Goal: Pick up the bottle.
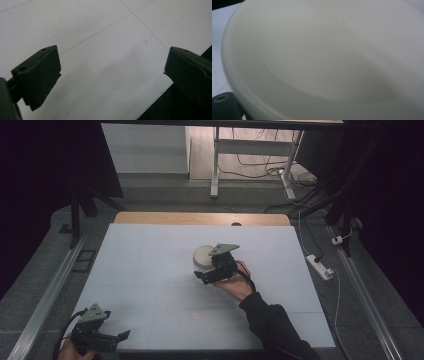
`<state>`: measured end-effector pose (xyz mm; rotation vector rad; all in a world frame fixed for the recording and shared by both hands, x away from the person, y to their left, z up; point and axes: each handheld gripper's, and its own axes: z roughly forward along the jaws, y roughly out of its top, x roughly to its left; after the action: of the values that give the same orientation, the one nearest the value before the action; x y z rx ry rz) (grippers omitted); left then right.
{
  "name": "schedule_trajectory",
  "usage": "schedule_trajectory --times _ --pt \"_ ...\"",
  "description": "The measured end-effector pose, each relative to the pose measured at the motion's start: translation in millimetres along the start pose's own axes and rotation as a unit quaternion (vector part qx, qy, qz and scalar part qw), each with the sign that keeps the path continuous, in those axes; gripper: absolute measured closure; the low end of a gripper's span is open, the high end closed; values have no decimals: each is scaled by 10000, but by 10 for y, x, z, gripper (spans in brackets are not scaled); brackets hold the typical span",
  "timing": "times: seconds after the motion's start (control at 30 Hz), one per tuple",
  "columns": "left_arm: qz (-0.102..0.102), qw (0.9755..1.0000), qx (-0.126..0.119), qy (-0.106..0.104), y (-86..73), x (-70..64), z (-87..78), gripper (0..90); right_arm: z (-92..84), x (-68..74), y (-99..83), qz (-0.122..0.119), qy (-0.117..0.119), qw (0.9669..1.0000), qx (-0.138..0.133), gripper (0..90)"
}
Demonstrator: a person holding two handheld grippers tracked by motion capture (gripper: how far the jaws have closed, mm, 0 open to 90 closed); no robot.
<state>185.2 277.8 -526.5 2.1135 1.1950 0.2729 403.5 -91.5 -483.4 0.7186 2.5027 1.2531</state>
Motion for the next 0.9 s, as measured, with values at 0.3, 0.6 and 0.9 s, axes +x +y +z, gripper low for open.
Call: schedule_trajectory --times 0.3,0.6,0.9 --pt "-1 10000 3 3 1 -2 1 17 -208 115 -52 -37 161 9999 -47 63" --pt "9 10000 -10 8 -1 -5 -2 17 -360 252 -110 -111 269 9996 -49 63" --pt "15 10000 -18 1 -1 -6 -5 17 -469 372 -192 -163 329 9993 3 63"
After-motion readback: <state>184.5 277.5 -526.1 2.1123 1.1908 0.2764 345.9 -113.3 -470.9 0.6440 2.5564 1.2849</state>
